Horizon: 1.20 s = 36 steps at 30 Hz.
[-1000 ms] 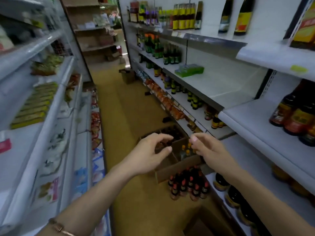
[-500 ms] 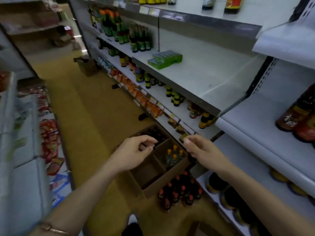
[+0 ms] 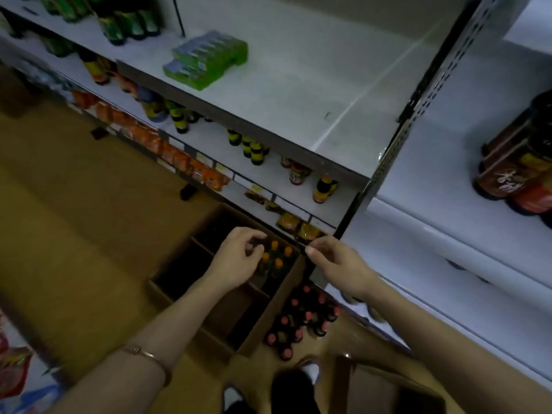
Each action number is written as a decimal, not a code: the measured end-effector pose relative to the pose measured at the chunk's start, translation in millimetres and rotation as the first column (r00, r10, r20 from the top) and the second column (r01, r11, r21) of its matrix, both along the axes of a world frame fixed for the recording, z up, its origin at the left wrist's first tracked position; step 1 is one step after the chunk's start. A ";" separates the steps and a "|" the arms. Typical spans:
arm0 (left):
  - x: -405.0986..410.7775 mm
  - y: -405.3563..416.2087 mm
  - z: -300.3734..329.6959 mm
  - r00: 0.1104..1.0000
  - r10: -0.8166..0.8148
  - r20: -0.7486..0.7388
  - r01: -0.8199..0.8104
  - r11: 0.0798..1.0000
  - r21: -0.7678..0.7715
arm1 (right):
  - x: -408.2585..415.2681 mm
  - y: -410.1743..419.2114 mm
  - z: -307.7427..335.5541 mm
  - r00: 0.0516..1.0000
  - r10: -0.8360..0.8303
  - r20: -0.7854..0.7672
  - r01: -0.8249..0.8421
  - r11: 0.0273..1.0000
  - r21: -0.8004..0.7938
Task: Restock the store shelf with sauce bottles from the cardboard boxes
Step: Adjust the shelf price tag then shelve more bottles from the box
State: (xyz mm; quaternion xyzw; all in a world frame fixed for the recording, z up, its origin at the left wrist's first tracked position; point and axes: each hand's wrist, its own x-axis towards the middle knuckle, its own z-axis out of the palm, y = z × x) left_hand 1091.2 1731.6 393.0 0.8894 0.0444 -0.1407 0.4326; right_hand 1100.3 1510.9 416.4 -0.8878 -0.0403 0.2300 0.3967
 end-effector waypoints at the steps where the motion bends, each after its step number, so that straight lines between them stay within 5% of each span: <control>1: 4.5 0.3 -13.9 1.000 0.023 -0.020 -0.023 1.000 0.001 | 6.8 -2.3 -14.3 1.000 -0.001 -0.017 0.001 1.000 0.003; 10: 32.9 8.4 -132.8 0.958 0.099 -0.268 -0.064 0.989 0.134 | 61.5 6.6 -144.3 0.980 0.016 -0.201 0.005 0.995 0.102; 17: 72.2 -13.9 -246.5 0.974 -0.023 -0.225 0.054 0.990 0.133 | 95.9 30.0 -255.1 0.985 0.003 -0.173 0.017 0.994 0.112; 25: 107.4 12.8 -416.3 0.926 0.126 -0.355 -0.080 0.987 0.141 | 116.6 42.0 -416.6 0.949 0.071 -0.307 -0.072 0.997 0.007; 36: 153.4 -0.9 -598.2 0.907 0.107 -0.408 -0.105 0.994 0.028 | 151.5 54.8 -592.1 0.988 -0.038 -0.149 0.023 0.995 -0.097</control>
